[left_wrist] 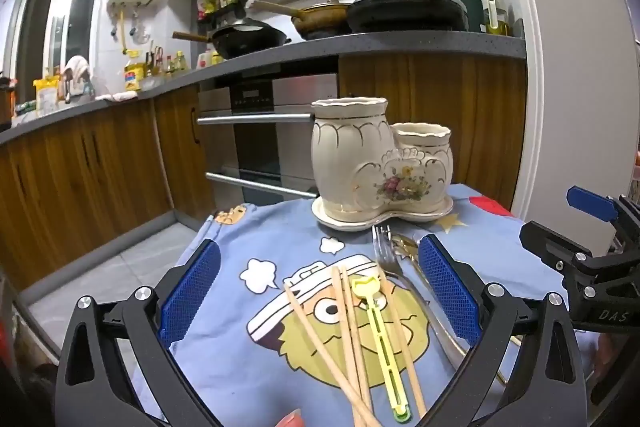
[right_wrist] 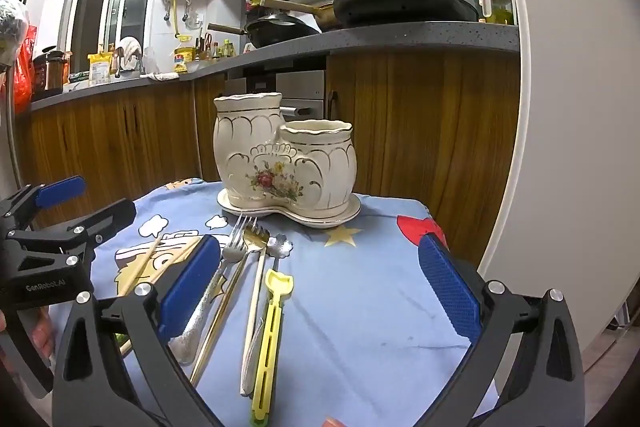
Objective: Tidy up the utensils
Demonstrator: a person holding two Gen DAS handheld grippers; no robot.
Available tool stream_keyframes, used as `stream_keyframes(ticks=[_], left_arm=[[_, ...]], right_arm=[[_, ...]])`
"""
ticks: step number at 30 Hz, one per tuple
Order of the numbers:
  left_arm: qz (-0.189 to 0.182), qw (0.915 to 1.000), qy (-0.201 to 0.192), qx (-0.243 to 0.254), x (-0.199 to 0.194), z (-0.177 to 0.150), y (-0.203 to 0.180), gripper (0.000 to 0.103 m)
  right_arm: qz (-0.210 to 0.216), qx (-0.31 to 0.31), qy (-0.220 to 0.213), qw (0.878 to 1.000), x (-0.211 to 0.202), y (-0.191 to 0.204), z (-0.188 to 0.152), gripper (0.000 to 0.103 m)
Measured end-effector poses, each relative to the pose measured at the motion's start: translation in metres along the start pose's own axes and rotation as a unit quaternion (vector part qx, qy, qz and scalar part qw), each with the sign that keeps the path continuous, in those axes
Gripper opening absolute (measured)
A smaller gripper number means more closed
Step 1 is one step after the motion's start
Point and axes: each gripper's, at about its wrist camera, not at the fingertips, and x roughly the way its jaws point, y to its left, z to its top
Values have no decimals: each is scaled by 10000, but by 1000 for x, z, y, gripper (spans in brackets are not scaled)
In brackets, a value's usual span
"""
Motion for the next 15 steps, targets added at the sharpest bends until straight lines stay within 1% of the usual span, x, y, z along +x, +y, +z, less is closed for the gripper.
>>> stream_keyframes(ticks=[15], left_arm=[[-8,10000,0,-19,0,0,-2,98]], right_arm=[[-17,81,24,10000,1,-2,-1,98]])
